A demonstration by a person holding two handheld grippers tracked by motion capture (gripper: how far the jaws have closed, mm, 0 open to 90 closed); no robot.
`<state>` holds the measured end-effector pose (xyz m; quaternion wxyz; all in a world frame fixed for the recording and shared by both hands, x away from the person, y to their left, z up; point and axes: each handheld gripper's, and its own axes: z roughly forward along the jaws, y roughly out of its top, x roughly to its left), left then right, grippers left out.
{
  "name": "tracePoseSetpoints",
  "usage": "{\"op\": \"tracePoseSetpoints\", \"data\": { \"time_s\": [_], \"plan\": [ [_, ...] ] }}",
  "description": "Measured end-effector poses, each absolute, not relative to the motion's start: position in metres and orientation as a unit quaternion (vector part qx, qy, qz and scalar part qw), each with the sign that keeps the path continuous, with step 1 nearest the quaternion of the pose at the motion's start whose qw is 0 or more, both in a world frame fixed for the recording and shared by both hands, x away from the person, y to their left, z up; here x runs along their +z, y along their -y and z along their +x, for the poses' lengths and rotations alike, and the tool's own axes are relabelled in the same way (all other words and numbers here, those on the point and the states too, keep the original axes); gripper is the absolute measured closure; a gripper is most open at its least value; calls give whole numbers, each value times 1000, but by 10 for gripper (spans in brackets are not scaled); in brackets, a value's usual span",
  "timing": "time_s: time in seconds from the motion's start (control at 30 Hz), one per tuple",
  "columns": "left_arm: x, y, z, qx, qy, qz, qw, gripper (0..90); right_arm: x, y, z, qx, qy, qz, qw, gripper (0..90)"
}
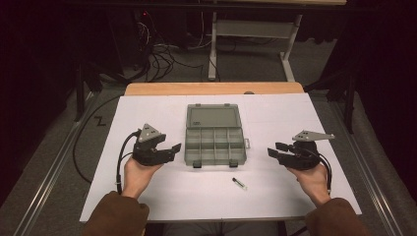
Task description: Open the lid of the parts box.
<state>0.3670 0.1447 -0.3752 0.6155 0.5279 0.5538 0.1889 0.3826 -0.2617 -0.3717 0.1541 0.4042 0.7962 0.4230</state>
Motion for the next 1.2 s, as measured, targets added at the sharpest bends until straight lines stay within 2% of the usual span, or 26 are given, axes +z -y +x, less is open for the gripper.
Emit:
{"op": "tracePoseSetpoints", "data": {
  "time_s": [1.2],
  "plan": [
    [-395,-163,343,193,-564,495,633,318,-390,287,351,471,-765,401,179,496]
  ]
}}
